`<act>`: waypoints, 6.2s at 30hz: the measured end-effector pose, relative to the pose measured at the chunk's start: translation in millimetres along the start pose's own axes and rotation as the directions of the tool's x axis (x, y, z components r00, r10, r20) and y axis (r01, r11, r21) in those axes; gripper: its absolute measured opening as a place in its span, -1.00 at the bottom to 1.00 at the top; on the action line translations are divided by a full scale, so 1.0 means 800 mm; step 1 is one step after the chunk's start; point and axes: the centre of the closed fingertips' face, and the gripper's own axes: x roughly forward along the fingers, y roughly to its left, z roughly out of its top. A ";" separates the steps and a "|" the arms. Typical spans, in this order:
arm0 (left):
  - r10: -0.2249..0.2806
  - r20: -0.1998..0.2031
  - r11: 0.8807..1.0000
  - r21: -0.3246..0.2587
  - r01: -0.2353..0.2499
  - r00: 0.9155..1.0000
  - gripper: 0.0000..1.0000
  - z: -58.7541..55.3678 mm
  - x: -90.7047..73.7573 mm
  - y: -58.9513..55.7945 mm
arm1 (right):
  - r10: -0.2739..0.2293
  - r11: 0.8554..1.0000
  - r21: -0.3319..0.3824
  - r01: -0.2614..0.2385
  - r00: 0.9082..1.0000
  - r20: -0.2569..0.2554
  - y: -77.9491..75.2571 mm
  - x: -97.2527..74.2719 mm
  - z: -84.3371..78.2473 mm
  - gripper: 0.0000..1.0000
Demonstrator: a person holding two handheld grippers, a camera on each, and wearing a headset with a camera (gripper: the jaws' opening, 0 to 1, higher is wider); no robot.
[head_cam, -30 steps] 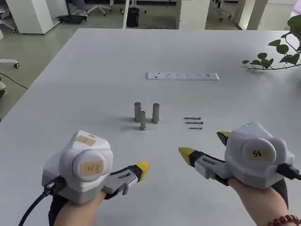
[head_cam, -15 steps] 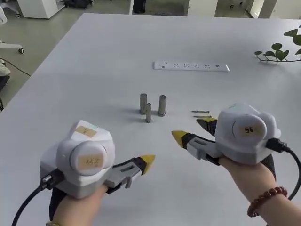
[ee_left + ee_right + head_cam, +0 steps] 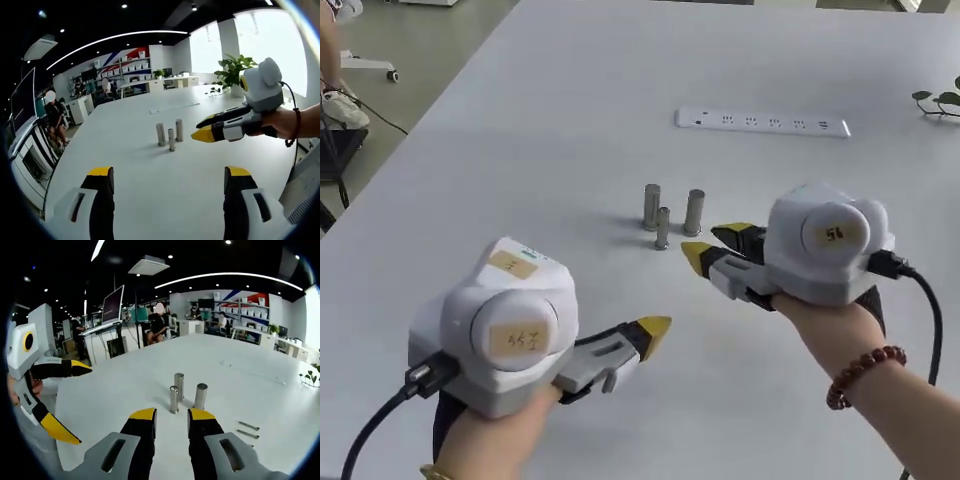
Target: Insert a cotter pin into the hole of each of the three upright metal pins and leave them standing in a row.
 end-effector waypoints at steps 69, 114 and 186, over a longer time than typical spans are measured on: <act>-0.062 0.006 0.998 -0.005 0.062 0.998 0.77 0.003 0.002 -0.014 | 0.095 0.994 -0.049 -0.099 0.993 -0.074 0.025 0.052 -0.027 -0.92; -0.085 0.010 0.996 -0.012 0.085 0.996 0.72 0.005 0.002 -0.020 | 0.054 0.997 -0.057 -0.059 0.995 -0.083 0.029 0.024 -0.049 -0.91; -0.077 0.028 0.997 -0.013 0.078 0.997 0.67 0.013 0.000 -0.016 | 0.035 0.937 -0.302 -0.175 0.907 -0.419 -0.128 -0.044 -0.074 -0.81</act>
